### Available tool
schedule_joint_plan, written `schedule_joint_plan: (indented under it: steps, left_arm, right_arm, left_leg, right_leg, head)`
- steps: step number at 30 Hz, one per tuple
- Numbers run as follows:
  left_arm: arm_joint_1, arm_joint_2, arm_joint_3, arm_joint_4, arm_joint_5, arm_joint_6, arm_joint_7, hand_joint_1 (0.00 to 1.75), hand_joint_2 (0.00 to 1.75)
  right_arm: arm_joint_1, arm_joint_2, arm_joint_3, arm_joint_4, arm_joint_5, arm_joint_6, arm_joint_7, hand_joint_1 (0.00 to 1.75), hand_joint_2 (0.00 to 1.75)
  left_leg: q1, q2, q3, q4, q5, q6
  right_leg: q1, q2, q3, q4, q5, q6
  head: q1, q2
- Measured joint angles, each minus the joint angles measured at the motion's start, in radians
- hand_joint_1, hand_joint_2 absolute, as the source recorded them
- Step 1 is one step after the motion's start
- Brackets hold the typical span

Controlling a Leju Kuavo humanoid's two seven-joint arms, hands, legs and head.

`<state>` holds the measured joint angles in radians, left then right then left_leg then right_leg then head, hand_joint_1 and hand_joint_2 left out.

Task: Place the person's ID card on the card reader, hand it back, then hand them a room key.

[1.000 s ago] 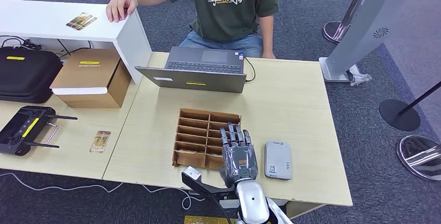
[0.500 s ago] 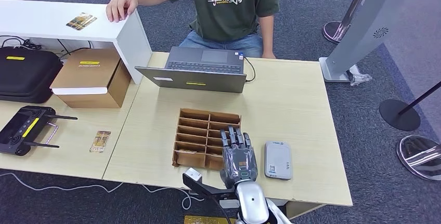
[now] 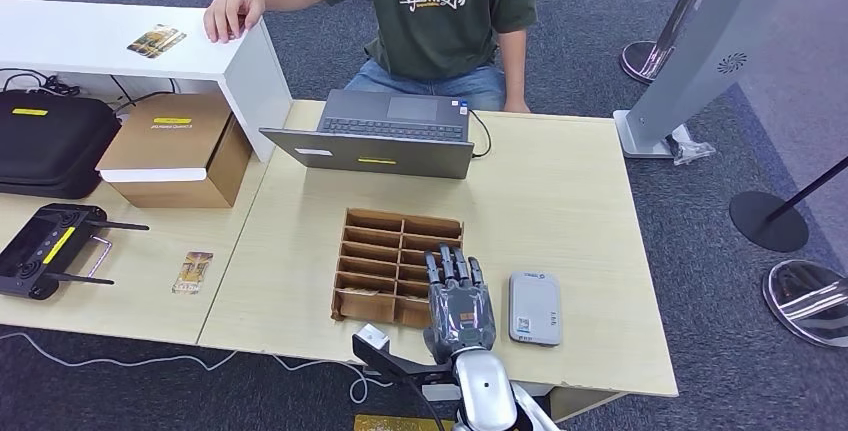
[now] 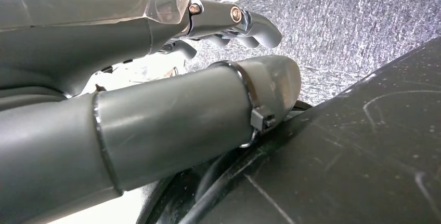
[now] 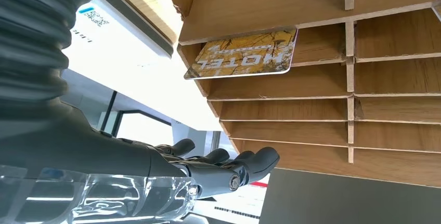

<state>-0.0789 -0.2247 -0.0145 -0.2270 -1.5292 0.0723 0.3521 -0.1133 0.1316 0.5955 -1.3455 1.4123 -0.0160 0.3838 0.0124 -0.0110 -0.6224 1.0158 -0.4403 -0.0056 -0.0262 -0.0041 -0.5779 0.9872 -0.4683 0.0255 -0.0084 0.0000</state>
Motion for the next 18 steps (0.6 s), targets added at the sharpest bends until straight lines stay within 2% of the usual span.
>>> schedule_joint_plan:
  steps: [1, 3, 6, 12, 18]
  left_arm:
    - [0.000, 0.000, 0.000, 0.000, 0.000, 0.000, 0.000, 0.00, 0.00]
    - [0.000, 0.000, 0.000, 0.000, 0.000, 0.000, 0.000, 0.00, 0.00]
    - [0.000, 0.000, 0.000, 0.000, -0.001, 0.000, 0.000, 0.00, 0.00]
    - [0.000, 0.000, 0.000, 0.000, -0.002, 0.000, -0.001, 0.00, 0.00]
    - [0.000, 0.000, 0.000, 0.000, -0.002, 0.001, -0.002, 0.00, 0.00]
  right_arm:
    - [0.000, 0.000, 0.000, -0.001, 0.000, -0.002, 0.000, 0.96, 1.75]
    - [0.000, 0.000, 0.000, -0.003, 0.001, -0.007, 0.000, 1.43, 1.75]
    - [0.000, 0.000, 0.000, -0.007, 0.003, -0.012, 0.000, 1.47, 1.75]
    - [0.001, 0.000, 0.000, -0.012, 0.003, -0.012, 0.000, 1.39, 1.75]
    - [0.001, 0.000, 0.000, -0.017, 0.003, -0.013, 0.001, 1.42, 1.75]
  left_leg:
    - [0.000, 0.000, 0.000, 0.000, 0.000, 0.000]
    - [0.000, 0.000, 0.000, 0.000, 0.000, 0.000]
    - [0.000, 0.000, 0.000, 0.000, 0.000, 0.000]
    - [0.000, 0.000, 0.000, 0.000, 0.000, 0.000]
    - [0.000, 0.000, 0.000, 0.000, 0.000, 0.000]
  right_leg:
    - [0.000, 0.000, 0.000, 0.000, 0.000, 0.000]
    - [0.000, 0.000, 0.000, 0.000, 0.000, 0.000]
    - [0.000, 0.000, 0.000, 0.000, 0.000, 0.000]
    - [0.000, 0.000, 0.000, 0.000, 0.000, 0.000]
    - [0.000, 0.000, 0.000, 0.000, 0.000, 0.000]
  head:
    - [0.000, 0.000]
    - [0.000, 0.000]
    - [0.000, 0.000]
    - [0.000, 0.000]
    - [0.000, 0.000]
